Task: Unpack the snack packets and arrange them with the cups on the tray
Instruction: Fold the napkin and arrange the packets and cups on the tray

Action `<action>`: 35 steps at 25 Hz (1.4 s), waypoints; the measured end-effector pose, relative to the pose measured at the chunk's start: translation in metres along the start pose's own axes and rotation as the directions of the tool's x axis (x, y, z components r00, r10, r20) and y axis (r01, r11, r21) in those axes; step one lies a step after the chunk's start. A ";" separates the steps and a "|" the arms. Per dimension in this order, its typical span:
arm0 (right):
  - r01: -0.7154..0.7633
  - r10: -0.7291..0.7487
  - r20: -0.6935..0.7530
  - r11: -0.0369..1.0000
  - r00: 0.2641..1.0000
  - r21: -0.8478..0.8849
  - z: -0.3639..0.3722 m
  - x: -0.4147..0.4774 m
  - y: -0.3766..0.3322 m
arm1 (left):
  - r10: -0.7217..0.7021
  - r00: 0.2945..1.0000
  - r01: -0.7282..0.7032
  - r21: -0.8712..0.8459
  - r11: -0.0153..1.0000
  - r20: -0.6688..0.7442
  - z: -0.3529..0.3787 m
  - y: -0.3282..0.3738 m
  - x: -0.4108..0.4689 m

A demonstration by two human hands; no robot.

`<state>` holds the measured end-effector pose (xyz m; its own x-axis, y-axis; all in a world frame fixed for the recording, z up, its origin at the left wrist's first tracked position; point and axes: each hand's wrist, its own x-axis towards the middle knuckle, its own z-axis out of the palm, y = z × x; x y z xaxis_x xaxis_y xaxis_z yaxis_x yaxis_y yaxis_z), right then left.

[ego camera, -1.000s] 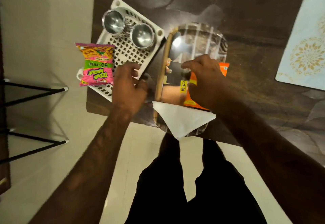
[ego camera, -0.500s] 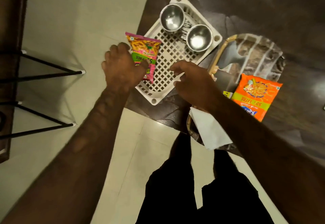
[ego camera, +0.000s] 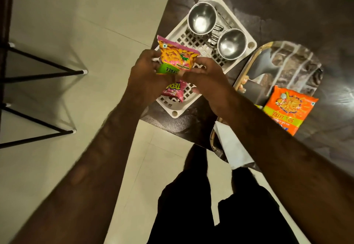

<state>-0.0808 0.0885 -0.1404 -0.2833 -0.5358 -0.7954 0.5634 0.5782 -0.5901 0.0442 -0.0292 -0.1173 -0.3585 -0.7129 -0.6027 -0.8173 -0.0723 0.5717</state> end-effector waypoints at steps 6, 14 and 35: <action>0.030 -0.031 -0.001 0.978 1.000 0.208 -0.022 -0.023 0.002 | 0.096 0.976 -0.061 -0.179 0.982 0.198 0.028 0.018 -0.037; 0.047 -0.002 -0.250 0.983 0.968 0.175 -0.101 -0.068 0.040 | 0.047 0.917 0.036 -0.198 0.980 0.396 0.103 0.040 -0.067; -0.233 -0.353 -0.526 0.614 0.774 -0.754 -0.197 -0.109 0.066 | 0.122 0.955 -0.213 0.340 0.916 0.270 0.174 0.055 -0.070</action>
<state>-0.1657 0.3068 -0.1201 -0.8265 -0.2945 -0.4798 -0.1735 0.9440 -0.2806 -0.0542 0.1380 -0.1401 -0.5642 -0.5015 -0.6559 -0.8254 0.3228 0.4631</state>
